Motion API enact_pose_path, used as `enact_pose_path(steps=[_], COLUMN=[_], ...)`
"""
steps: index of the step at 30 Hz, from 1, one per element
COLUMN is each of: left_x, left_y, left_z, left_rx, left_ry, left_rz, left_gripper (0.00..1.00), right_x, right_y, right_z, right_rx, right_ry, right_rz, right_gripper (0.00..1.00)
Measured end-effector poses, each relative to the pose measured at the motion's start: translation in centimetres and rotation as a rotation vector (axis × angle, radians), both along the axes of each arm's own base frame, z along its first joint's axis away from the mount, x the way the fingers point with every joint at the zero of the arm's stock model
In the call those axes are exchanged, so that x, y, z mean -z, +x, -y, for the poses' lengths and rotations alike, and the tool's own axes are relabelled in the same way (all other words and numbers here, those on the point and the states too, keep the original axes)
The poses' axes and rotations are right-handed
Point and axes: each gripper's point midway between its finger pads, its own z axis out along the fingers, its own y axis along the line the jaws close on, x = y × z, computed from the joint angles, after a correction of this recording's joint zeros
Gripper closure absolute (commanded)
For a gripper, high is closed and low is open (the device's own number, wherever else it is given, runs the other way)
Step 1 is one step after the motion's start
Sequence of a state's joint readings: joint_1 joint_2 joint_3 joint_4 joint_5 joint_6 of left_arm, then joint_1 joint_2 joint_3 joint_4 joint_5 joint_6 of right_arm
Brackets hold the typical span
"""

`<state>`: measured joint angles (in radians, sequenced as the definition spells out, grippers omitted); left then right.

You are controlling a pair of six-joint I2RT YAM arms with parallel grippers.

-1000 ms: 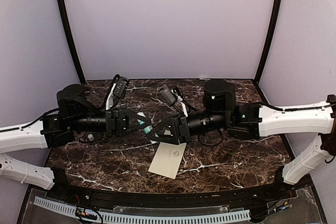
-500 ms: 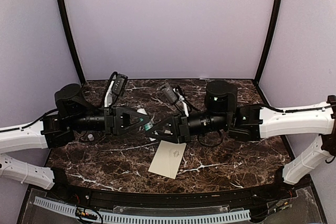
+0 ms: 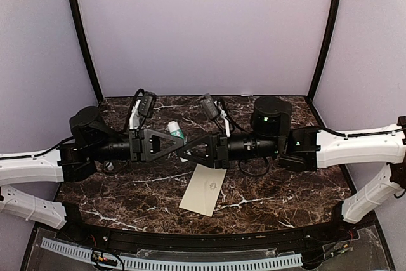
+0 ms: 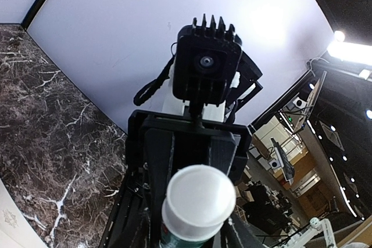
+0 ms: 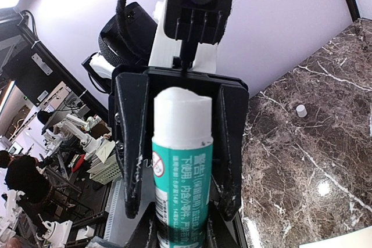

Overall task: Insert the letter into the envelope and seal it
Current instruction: Screw the solid glue.

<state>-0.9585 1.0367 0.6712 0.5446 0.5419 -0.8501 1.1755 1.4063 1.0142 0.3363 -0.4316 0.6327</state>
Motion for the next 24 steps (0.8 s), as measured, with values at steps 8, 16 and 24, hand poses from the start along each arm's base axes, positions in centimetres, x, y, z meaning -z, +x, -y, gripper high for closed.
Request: enact_pose_path(steps=[8,16,24], left_x=[-0.4,-0.4,-1.2], left_y=[0.3,0.6,0.5], left_z=[0.0,0.1,0.0], left_rx=[-0.012,-0.026,-0.018], left_ry=[-0.047,-0.068,-0.105], left_rz=[-0.023,-0.003,-0.025], left_gripper=[0.7,1.0,1.0], right_x=[0.0,0.1,0.8], right_y=[0.0,0.1,-0.6], right_z=[0.0,0.2,1.9], right_rx=[0.003,0.023,0.018], right_ry=[0.0,-0.014,0.01], right_rz=[0.009,-0.028,-0.023], right_gripper=[0.89,0.63,0.41])
